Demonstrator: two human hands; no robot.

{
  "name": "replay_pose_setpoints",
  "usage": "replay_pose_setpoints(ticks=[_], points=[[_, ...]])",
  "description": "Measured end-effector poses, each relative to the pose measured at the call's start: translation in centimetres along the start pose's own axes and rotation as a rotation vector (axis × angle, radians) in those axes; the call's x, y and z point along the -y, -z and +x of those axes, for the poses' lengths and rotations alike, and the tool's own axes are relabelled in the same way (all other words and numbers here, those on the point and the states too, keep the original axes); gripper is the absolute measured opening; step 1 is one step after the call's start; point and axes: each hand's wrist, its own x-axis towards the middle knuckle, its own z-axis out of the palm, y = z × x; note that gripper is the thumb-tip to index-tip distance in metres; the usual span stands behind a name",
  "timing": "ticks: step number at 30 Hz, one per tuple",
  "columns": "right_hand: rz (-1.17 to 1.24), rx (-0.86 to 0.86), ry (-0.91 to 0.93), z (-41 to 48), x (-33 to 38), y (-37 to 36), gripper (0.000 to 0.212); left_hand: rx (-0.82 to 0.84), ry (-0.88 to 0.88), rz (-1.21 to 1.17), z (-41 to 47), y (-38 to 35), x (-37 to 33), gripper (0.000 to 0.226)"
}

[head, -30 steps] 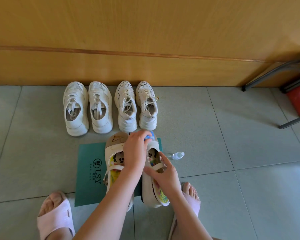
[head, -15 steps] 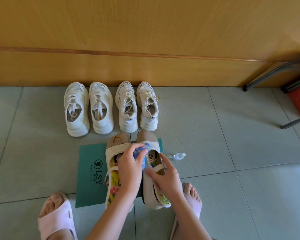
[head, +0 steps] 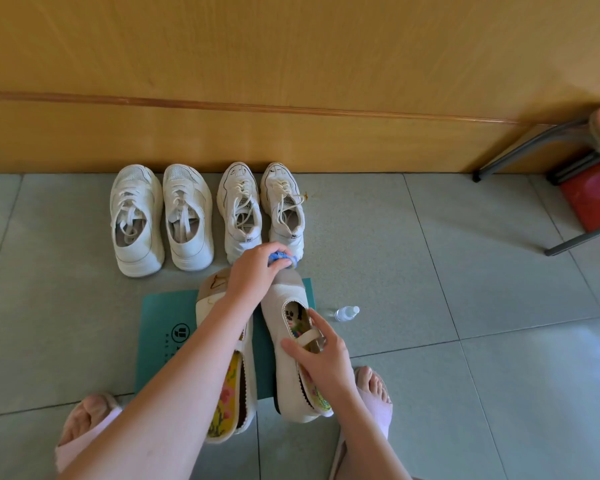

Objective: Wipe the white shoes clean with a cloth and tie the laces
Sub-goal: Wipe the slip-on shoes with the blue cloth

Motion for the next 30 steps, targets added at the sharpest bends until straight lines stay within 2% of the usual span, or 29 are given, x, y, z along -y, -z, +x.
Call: replay_pose_setpoints(ticks=[6,18,27,30], points=[[0.016,-0.054,-0.006,-0.1,-0.3,-0.3,0.068,-0.016,0.029,-0.008,-0.2,0.4,0.5,0.013],[0.072,-0.066,0.013,-0.5,-0.1,-0.4,0.068,-0.449,0.134,-0.155,-5.4,-2.1,-0.4,0.011],[0.066,-0.052,0.033,0.0,-0.7,-0.3,0.073,-0.458,0.182,-0.124,-10.1,-4.1,-1.8,0.016],[0.102,-0.019,0.024,0.1,-0.7,0.1,0.069,-0.439,0.183,-0.128,-11.8,-4.5,-2.2,0.016]])
